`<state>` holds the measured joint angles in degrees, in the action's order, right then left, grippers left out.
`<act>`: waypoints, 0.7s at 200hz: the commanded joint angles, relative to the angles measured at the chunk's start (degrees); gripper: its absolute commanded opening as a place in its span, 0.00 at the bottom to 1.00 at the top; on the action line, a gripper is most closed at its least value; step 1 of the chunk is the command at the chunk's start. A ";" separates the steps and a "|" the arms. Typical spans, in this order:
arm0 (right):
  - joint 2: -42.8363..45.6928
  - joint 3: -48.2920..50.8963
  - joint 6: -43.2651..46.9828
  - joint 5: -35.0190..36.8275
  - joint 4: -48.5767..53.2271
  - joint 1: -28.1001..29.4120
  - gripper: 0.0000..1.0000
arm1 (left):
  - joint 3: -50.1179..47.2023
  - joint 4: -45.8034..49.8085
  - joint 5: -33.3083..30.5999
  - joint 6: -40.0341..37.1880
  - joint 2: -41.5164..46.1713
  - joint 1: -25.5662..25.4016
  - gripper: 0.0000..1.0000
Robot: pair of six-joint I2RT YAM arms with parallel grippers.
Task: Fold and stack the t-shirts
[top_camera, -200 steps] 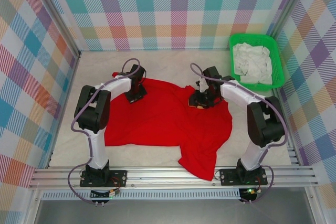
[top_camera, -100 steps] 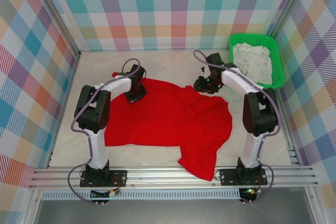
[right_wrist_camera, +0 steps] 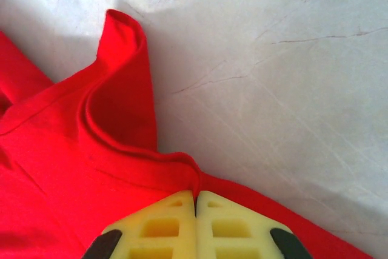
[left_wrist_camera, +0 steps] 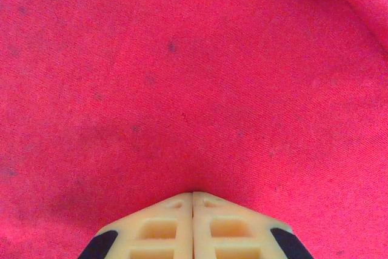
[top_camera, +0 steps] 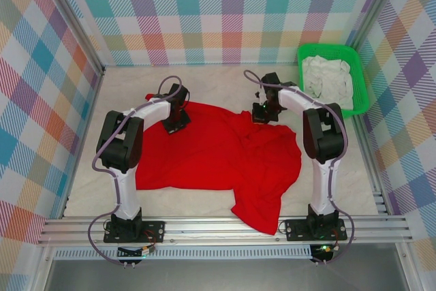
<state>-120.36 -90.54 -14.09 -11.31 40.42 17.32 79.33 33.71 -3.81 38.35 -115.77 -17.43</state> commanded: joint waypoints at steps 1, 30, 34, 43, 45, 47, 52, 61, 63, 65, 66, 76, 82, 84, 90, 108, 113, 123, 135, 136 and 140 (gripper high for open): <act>4.10 -1.24 1.11 1.32 1.55 0.32 0.00 | -3.96 0.17 1.47 0.49 -7.56 1.08 0.07; 3.65 -6.29 3.38 8.29 4.17 0.34 0.00 | -4.01 0.12 1.53 0.46 -7.61 1.08 0.07; 3.26 -7.64 3.93 9.47 4.85 0.32 0.00 | -4.00 0.12 1.47 0.43 -7.60 1.08 0.07; 1.99 -11.03 5.24 12.09 5.66 0.27 0.00 | -4.00 0.12 1.53 0.46 -7.68 1.08 0.07; 1.62 -11.82 5.64 12.71 5.70 0.26 0.00 | -4.01 0.17 1.55 0.42 -7.69 1.08 0.07; 1.31 -12.50 6.04 13.38 5.71 0.28 0.00 | -4.01 0.13 1.60 0.41 -7.65 1.08 0.07; 0.28 -14.66 7.05 14.98 5.73 0.29 0.00 | -4.07 0.10 1.67 0.43 -7.67 1.08 0.07; -1.89 -18.95 9.17 18.84 5.40 0.26 0.00 | -4.09 0.03 1.81 0.45 -7.79 1.08 0.07; -2.23 -20.00 9.76 19.74 5.29 0.26 0.00 | -4.09 -0.03 1.93 0.49 -7.74 1.04 0.07; -2.63 -20.49 10.03 20.23 5.19 0.26 0.00 | -4.03 -0.02 1.91 0.43 -7.79 1.01 0.07; -2.97 -21.61 10.30 20.74 5.19 0.21 0.00 | -4.06 0.01 1.94 0.42 -7.84 1.00 0.07; -6.54 -27.75 13.41 26.79 4.27 0.21 0.00 | -4.01 -0.03 2.12 0.42 -7.81 0.96 0.07; -9.46 -32.44 15.73 31.70 2.97 0.22 0.00 | -3.93 0.04 2.14 0.48 -7.92 0.99 0.07; -9.90 -33.09 16.09 32.49 2.72 0.24 0.00 | -3.92 0.10 2.21 0.45 -7.90 1.00 0.07; -12.76 -37.16 18.41 36.66 1.25 0.22 0.00 | -3.83 0.12 2.14 0.36 -8.05 1.00 0.07; -23.65 -51.81 27.16 49.95 -4.33 0.20 0.14 | -3.35 0.47 2.08 0.29 -8.29 1.00 0.07; -26.16 -55.47 28.74 51.38 -4.68 0.19 0.18 | -3.34 0.48 2.05 0.32 -8.36 1.00 0.07; -32.58 -64.60 31.87 54.63 -4.64 0.16 0.19 | -3.31 0.52 2.06 0.26 -8.49 1.00 0.07; -35.15 -66.83 32.52 55.21 -6.27 0.17 0.20 | -3.31 0.52 1.92 0.24 -8.69 1.00 0.07; -35.05 -66.59 32.40 55.19 -6.43 0.17 0.20 | -3.31 0.58 1.90 0.24 -8.73 1.00 0.07; -34.66 -65.17 31.79 55.19 -7.24 0.20 0.24 | -3.24 0.66 1.84 0.21 -8.79 0.97 0.07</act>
<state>-150.28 -152.70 10.61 33.17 35.97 17.89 80.03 30.06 -2.98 38.35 -116.73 -17.10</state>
